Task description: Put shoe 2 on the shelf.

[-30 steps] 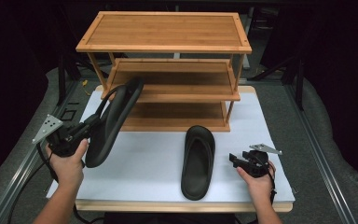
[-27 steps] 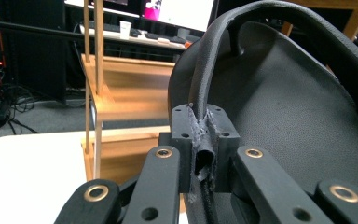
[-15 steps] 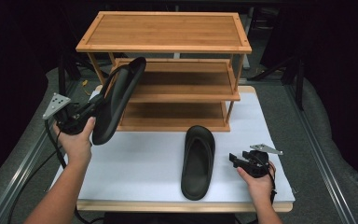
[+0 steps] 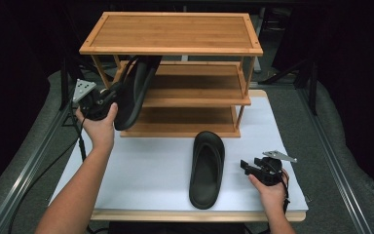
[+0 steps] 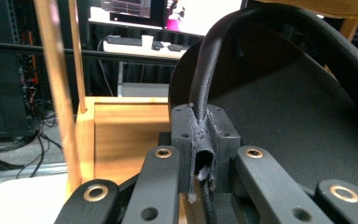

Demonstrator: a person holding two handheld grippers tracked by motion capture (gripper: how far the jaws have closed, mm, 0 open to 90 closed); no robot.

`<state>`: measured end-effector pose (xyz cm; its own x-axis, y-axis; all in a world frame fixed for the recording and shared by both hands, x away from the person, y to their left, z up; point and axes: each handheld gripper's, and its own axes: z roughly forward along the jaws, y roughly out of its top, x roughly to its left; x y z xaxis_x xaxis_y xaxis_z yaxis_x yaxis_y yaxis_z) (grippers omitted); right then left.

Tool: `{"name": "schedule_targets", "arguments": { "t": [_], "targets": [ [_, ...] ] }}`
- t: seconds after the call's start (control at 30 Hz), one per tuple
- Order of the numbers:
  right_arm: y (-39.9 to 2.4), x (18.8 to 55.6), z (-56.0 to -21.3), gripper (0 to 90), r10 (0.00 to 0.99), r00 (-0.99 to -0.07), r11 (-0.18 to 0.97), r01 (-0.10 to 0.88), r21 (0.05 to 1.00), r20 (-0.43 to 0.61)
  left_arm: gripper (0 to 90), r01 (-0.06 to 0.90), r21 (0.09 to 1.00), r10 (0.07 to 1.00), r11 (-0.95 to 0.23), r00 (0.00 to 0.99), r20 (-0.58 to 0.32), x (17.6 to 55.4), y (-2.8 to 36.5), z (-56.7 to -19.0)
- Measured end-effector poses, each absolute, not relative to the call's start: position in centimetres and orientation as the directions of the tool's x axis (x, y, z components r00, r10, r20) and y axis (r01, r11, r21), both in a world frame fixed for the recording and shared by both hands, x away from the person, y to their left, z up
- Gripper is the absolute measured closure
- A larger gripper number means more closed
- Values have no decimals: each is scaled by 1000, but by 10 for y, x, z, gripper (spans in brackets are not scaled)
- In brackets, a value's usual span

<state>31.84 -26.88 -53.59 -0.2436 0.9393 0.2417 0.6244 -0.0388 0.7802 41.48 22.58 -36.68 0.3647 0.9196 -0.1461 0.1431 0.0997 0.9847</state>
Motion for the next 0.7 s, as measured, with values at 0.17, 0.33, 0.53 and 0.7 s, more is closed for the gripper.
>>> {"name": "schedule_targets", "arguments": {
  "t": [0.17,0.33,0.53,0.7],
  "targets": [
    [-269,318,-536,368,937,-243,-50,621,782,253,830,157,981,928,115,334,-163,437,215,-363],
    [-270,318,-536,368,934,-247,-51,620,783,257,829,168,978,944,122,285,-167,458,207,-364],
    [-270,318,-537,368,932,-252,-50,625,779,262,829,191,975,959,118,232,-162,477,200,-365],
    [-270,318,-537,368,930,-259,-42,630,776,261,828,212,973,973,87,193,-129,489,194,-366]
  ]
}}
